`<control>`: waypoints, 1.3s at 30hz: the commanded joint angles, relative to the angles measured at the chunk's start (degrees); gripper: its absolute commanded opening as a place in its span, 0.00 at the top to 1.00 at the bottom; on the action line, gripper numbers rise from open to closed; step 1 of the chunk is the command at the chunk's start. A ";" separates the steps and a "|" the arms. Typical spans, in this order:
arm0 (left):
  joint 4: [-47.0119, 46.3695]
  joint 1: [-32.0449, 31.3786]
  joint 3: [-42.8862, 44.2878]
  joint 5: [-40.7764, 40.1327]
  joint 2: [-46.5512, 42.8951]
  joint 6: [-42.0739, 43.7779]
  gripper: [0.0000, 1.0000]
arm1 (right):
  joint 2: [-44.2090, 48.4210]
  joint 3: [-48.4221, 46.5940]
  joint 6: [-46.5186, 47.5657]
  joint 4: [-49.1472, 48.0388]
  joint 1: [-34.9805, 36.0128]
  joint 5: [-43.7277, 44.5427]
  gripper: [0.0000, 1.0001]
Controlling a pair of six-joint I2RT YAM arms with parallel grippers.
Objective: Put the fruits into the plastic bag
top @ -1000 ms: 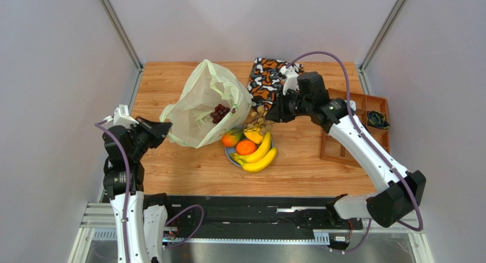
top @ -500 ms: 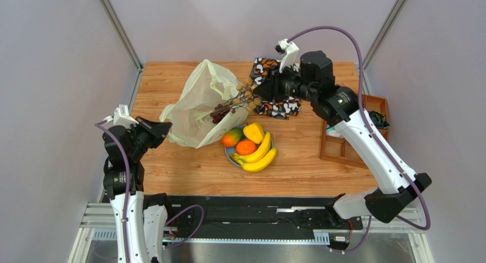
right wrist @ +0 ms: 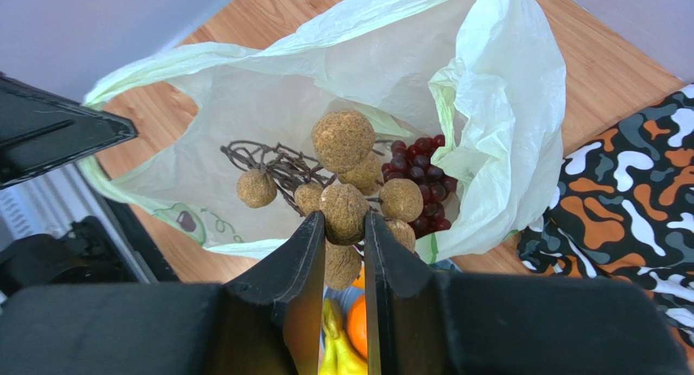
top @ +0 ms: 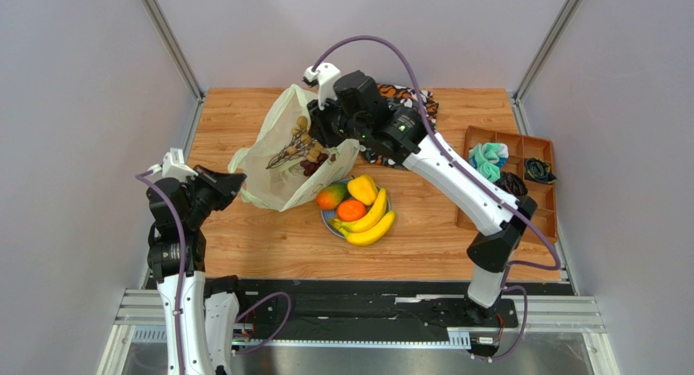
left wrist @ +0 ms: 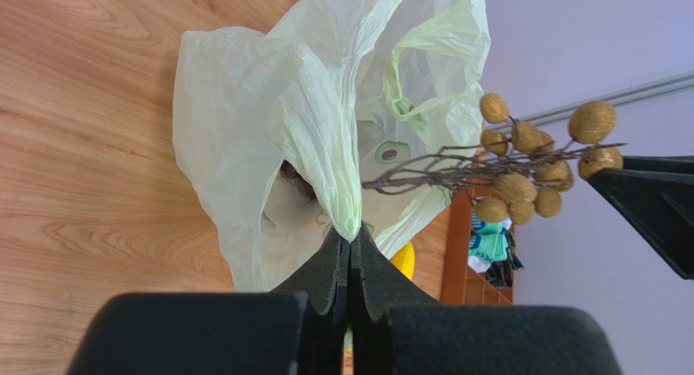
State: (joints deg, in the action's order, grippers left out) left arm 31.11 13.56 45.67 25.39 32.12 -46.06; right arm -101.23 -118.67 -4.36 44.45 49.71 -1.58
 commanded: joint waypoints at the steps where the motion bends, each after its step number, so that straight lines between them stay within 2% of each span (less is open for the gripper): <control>1: -2.11 -0.11 0.21 1.07 0.31 -0.25 1.00 | -4.23 -6.57 4.10 4.07 2.05 8.44 1.00; 8: -2.64 -0.11 -0.49 1.33 0.31 -0.96 1.00 | -9.59 -8.68 8.84 4.51 5.13 12.57 1.00; 17: -2.81 -0.11 -1.20 1.86 0.40 -1.31 1.00 | -16.71 -10.97 5.50 6.09 5.66 8.88 1.00; 25: -3.17 -0.11 -1.64 1.95 0.75 -1.57 1.00 | -18.65 -9.56 4.71 6.53 5.74 8.97 0.99; 31: -3.16 -0.11 -1.99 1.86 0.84 -1.75 1.00 | -19.79 -9.21 2.96 7.32 5.66 8.62 0.86; 35: -3.43 -0.03 -1.99 1.86 0.75 -1.75 1.00 | -20.32 -9.38 2.43 8.81 5.48 8.62 0.68; 39: -3.52 -0.12 -1.90 1.77 0.84 -1.75 1.00 | -20.32 -9.73 1.90 9.87 5.57 8.27 0.56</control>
State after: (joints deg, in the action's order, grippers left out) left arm 29.76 13.56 43.75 26.52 32.91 -47.31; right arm -121.51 -126.91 -1.54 53.47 55.16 7.29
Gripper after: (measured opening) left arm 0.011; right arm 0.409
